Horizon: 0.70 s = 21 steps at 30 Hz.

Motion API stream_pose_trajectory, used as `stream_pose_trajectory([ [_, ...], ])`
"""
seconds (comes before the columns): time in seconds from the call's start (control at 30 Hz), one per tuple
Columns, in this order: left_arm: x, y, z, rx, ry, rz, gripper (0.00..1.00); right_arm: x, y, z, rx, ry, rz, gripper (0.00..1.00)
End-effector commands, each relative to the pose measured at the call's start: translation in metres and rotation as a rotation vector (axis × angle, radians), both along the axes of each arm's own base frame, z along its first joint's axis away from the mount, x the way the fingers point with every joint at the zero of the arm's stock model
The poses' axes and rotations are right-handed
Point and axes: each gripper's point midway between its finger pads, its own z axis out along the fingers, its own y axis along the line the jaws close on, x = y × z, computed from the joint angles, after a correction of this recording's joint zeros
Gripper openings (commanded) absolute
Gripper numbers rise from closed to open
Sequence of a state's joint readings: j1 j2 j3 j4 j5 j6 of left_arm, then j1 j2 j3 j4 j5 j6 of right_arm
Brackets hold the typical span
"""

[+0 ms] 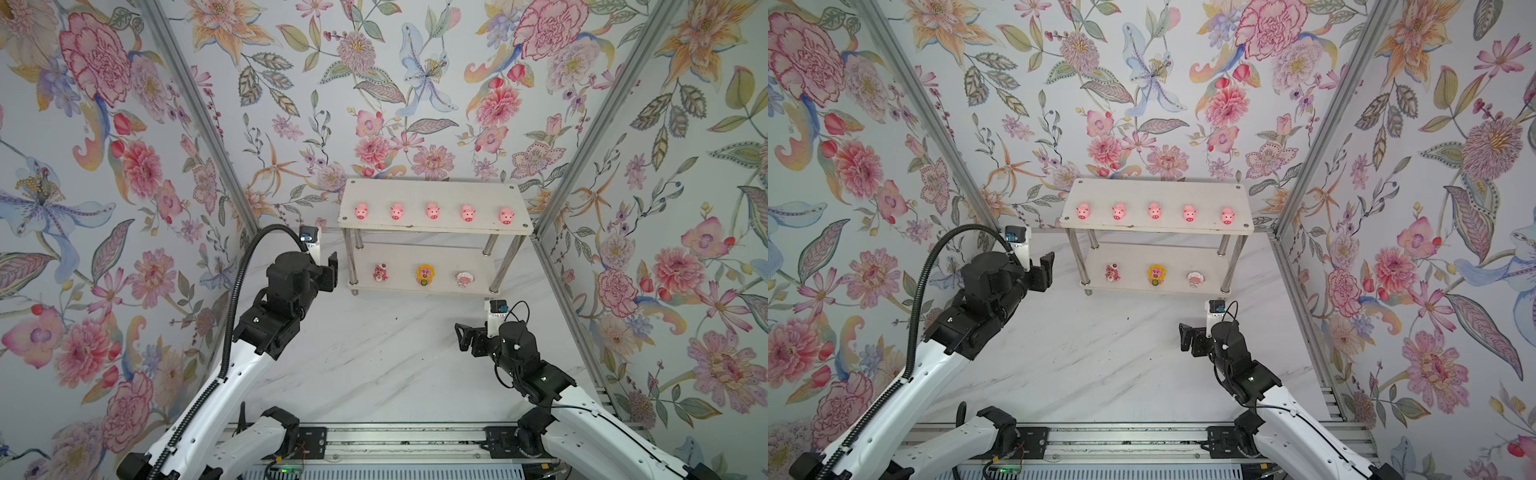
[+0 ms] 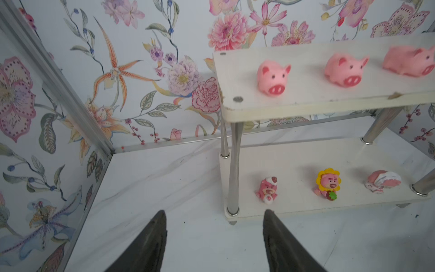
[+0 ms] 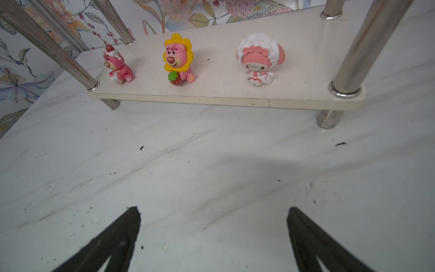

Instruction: Place and organize the plastic toys onto the shelf

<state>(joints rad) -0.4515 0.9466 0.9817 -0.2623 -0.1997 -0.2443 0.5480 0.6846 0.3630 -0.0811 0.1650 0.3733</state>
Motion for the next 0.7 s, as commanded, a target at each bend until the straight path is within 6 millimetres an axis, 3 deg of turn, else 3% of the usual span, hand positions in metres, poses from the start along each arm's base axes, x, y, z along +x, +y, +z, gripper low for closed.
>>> stream_pose_trajectory([
  [0.0,-0.009,0.015,-0.016,-0.060,-0.103,0.062,0.69,-0.005,-0.027,0.012,-0.075,-0.019,-0.096,0.99],
  [0.07,-0.018,0.022,-0.037,-0.071,-0.134,0.072,0.76,-0.007,-0.038,0.021,-0.091,-0.047,-0.136,0.99],
  [0.1,-0.022,0.026,-0.046,-0.071,-0.145,0.086,0.96,-0.007,-0.042,0.025,-0.100,-0.062,-0.151,0.99],
  [0.13,-0.025,0.032,-0.055,-0.071,-0.169,0.111,0.99,-0.007,-0.047,0.028,-0.113,-0.077,-0.175,0.99],
  [0.27,-0.035,0.068,-0.082,0.002,-0.262,0.279,0.99,-0.002,-0.072,0.029,-0.210,-0.110,-0.292,0.99],
  [0.33,-0.040,0.071,-0.093,0.072,-0.329,0.276,0.99,0.003,-0.079,0.025,-0.265,-0.118,-0.330,0.99],
  [0.47,-0.051,0.086,-0.118,0.148,-0.410,0.327,0.99,0.019,-0.076,0.013,-0.343,-0.180,-0.326,0.99],
  [0.63,-0.041,0.111,-0.158,0.155,-0.337,0.377,1.00,0.044,-0.079,0.015,-0.493,-0.224,-0.328,0.99],
  [0.67,-0.039,0.116,-0.156,0.143,-0.352,0.395,0.99,0.050,-0.079,0.013,-0.528,-0.237,-0.326,0.99],
])
